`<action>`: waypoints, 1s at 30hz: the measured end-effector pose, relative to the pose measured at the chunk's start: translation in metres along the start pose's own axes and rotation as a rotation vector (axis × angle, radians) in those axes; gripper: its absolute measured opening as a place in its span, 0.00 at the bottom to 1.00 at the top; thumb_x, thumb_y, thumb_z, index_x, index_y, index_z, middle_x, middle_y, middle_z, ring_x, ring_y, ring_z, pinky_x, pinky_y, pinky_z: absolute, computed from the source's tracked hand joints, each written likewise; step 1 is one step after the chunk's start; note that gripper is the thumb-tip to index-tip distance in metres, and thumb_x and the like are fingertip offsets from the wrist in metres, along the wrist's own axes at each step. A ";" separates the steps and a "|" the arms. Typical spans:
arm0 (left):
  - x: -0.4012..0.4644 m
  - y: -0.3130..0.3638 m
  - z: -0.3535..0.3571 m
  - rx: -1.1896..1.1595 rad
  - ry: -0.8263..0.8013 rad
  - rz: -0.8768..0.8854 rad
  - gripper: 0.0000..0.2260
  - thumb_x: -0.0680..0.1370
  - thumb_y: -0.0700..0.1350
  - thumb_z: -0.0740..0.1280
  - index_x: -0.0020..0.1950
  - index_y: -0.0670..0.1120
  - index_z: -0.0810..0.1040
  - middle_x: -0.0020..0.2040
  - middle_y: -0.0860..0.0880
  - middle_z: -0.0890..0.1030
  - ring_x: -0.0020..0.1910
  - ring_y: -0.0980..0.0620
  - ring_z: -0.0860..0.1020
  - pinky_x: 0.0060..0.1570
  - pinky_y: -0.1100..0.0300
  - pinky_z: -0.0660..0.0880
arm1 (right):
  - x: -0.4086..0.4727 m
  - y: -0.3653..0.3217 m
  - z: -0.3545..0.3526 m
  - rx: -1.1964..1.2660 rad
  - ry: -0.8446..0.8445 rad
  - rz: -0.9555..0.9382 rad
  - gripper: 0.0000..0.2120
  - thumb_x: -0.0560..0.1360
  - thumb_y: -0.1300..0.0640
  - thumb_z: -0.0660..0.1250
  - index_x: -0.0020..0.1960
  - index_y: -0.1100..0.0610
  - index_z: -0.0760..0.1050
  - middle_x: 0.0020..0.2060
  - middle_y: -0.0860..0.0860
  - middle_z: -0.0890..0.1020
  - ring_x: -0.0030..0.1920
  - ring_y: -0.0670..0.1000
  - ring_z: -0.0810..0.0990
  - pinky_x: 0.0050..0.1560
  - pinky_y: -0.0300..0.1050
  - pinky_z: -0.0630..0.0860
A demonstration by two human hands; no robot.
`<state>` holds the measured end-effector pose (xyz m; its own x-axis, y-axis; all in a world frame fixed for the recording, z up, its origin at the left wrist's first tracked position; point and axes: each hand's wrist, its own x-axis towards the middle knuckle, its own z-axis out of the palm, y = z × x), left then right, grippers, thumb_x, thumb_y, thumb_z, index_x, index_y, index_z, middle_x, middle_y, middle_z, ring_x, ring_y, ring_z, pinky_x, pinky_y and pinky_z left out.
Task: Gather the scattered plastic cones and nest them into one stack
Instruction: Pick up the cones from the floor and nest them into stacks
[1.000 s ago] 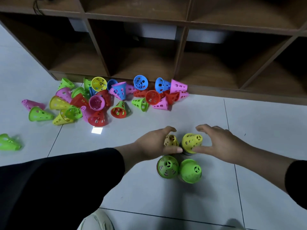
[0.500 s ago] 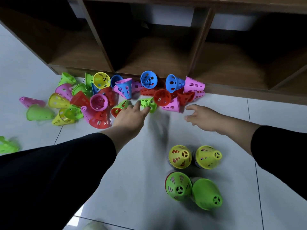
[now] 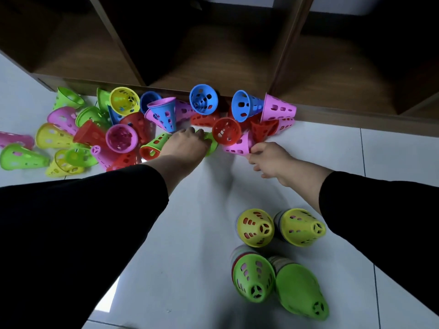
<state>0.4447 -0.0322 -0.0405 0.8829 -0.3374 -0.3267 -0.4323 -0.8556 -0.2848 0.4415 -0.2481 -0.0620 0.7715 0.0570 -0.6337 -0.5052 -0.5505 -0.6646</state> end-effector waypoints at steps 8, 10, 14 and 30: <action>-0.023 -0.012 0.001 -0.120 0.199 0.078 0.15 0.81 0.51 0.65 0.64 0.46 0.76 0.55 0.45 0.79 0.53 0.41 0.78 0.43 0.52 0.78 | -0.030 0.009 -0.018 0.099 0.009 0.058 0.11 0.84 0.47 0.54 0.60 0.50 0.70 0.57 0.56 0.79 0.54 0.57 0.81 0.53 0.57 0.81; -0.038 -0.011 -0.002 -0.308 0.301 0.056 0.17 0.79 0.55 0.66 0.62 0.45 0.77 0.53 0.44 0.80 0.52 0.41 0.78 0.41 0.54 0.74 | -0.043 0.008 -0.030 0.238 -0.022 0.086 0.15 0.83 0.42 0.55 0.59 0.52 0.71 0.56 0.56 0.79 0.54 0.56 0.82 0.53 0.58 0.81; -0.072 -0.001 -0.020 -0.601 0.440 0.026 0.19 0.77 0.58 0.68 0.54 0.43 0.76 0.47 0.44 0.79 0.42 0.44 0.76 0.38 0.56 0.71 | -0.072 0.000 -0.058 0.525 -0.031 0.051 0.21 0.78 0.40 0.63 0.61 0.55 0.73 0.57 0.58 0.81 0.53 0.60 0.84 0.53 0.57 0.82; -0.156 0.066 -0.067 -0.894 0.168 0.152 0.31 0.73 0.58 0.73 0.71 0.53 0.64 0.54 0.48 0.78 0.47 0.50 0.76 0.46 0.57 0.72 | -0.214 0.002 -0.114 -0.594 0.124 -0.340 0.15 0.71 0.44 0.73 0.48 0.50 0.71 0.34 0.46 0.77 0.32 0.45 0.72 0.31 0.42 0.69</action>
<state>0.2905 -0.0624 0.0525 0.8735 -0.4634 -0.1490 -0.3047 -0.7592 0.5751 0.3192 -0.3566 0.1172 0.9057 0.2310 -0.3554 0.0424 -0.8837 -0.4662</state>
